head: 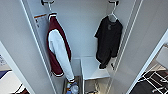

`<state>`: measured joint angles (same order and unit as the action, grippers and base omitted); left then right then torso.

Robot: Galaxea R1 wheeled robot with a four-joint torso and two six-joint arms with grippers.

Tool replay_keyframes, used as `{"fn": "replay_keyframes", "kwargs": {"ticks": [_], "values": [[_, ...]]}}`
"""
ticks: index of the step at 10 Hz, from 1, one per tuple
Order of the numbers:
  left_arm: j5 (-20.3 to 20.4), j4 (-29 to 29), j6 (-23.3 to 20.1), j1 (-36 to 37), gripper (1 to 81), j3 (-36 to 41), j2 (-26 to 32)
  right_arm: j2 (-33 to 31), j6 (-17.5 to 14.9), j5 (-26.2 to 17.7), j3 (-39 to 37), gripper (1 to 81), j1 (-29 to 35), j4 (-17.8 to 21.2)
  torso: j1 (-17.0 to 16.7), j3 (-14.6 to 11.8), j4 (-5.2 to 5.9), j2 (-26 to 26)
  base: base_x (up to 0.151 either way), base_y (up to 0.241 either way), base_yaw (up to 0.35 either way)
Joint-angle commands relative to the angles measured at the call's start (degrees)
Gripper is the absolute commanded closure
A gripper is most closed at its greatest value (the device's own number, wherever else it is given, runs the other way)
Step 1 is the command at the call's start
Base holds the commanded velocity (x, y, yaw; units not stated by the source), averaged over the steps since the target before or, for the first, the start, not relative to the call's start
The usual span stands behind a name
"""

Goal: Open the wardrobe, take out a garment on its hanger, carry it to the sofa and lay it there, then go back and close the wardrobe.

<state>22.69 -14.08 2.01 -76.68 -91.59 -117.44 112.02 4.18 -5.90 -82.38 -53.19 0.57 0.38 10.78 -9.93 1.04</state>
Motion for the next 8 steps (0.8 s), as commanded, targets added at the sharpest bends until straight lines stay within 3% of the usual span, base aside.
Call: {"fn": "replay_keyframes", "kwargs": {"ticks": [1,3,6,8], "values": [[8.26,6.25,4.23,-11.6,1.0,-24.2,-17.61,12.68,1.18,0.71,-22.31,1.0,-9.32,6.81,0.0,0.0,0.0,0.0,0.0,0.0,0.0],[4.57,6.08,4.4,-12.14,1.0,-33.46,-26.6,22.38,1.01,0.71,-31.14,1.0,-13.92,6.72,-0.02,0.0,0.0,0.0,0.0,0.0,0.0],[1.14,5.12,4.32,-12.23,1.0,-42.08,-35.92,30.21,0.39,0.71,-37.21,1.0,-19.81,5.84,-0.09,-0.05,0.0,0.04,0.0,0.0,0.0],[-3.77,5.03,3.71,-12.23,1.0,-46.83,-41.11,35.04,0.3,1.06,-40.99,1.0,-23.41,5.84,-0.09,-0.06,0.0,0.04,0.0,0.0,0.0]]}}
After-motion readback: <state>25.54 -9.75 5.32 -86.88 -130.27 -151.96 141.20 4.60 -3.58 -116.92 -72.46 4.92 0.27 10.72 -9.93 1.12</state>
